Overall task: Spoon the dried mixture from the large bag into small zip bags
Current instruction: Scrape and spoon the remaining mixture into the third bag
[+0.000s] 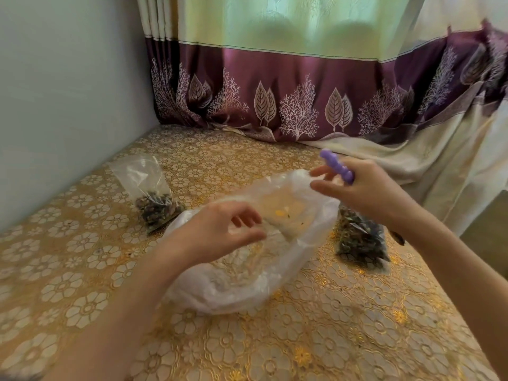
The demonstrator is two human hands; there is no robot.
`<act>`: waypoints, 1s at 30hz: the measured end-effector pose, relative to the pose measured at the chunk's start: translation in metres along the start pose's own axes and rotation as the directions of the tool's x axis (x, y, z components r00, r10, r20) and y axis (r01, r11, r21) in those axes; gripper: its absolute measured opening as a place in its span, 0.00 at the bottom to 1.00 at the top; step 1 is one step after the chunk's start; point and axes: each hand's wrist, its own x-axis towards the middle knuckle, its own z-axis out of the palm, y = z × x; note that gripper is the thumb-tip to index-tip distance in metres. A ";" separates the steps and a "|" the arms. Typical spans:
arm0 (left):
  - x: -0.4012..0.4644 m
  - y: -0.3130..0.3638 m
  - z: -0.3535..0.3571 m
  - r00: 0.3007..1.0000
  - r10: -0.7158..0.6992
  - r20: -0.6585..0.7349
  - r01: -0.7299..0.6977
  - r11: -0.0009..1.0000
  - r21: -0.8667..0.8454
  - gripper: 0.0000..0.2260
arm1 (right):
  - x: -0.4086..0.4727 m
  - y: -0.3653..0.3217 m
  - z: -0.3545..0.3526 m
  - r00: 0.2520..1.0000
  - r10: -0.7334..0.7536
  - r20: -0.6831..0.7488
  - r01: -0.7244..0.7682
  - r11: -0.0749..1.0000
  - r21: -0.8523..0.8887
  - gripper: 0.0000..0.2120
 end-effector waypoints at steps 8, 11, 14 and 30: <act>-0.037 -0.002 0.016 0.980 -0.049 0.193 -0.045 0.889 0.455 0.10 | -0.001 -0.017 0.053 0.863 0.017 0.505 0.163 0.937 -0.309 0.21; -0.027 0.002 0.004 0.998 0.014 -0.056 0.002 0.963 0.268 0.05 | -0.004 -0.017 0.042 0.821 0.085 0.564 0.099 0.953 -0.287 0.21; -0.014 0.002 -0.005 0.973 0.046 -0.226 -0.005 0.984 0.178 0.06 | 0.001 -0.014 0.031 0.880 0.063 0.470 0.083 0.956 -0.283 0.11; 0.012 -0.016 -0.018 0.995 -0.086 0.054 0.082 0.995 0.063 0.22 | 0.011 0.003 -0.007 0.965 0.168 0.200 -0.248 0.831 0.499 0.18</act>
